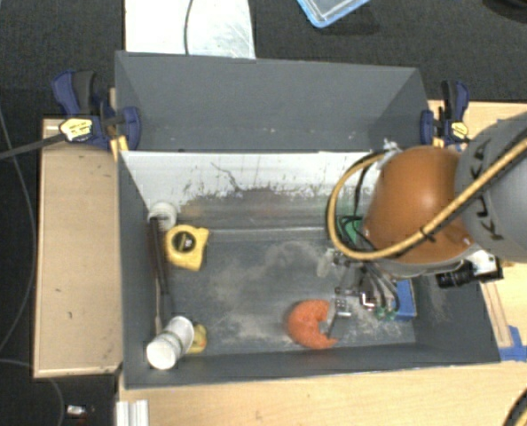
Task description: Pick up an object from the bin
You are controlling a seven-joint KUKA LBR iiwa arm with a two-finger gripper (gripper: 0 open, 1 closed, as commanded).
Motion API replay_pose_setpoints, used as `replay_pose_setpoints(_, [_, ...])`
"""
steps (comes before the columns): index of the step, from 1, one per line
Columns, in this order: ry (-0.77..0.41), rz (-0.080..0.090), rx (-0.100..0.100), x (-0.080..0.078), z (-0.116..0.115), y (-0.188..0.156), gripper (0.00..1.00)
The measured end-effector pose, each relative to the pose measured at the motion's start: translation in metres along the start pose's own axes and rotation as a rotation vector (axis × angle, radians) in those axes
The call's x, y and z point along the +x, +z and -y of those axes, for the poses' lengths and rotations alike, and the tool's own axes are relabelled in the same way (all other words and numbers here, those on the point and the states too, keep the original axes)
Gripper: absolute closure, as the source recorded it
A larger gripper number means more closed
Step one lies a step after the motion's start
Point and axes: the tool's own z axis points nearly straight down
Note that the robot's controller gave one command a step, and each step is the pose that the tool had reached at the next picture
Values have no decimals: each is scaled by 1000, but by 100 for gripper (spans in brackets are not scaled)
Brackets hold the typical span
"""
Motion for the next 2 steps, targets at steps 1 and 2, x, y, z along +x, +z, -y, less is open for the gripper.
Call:
replay_pose_setpoints(1, [-217,4,0,1,-12,62,0])
replay_pose_setpoints(2, [-358,11,-1,-9,20,73,100])
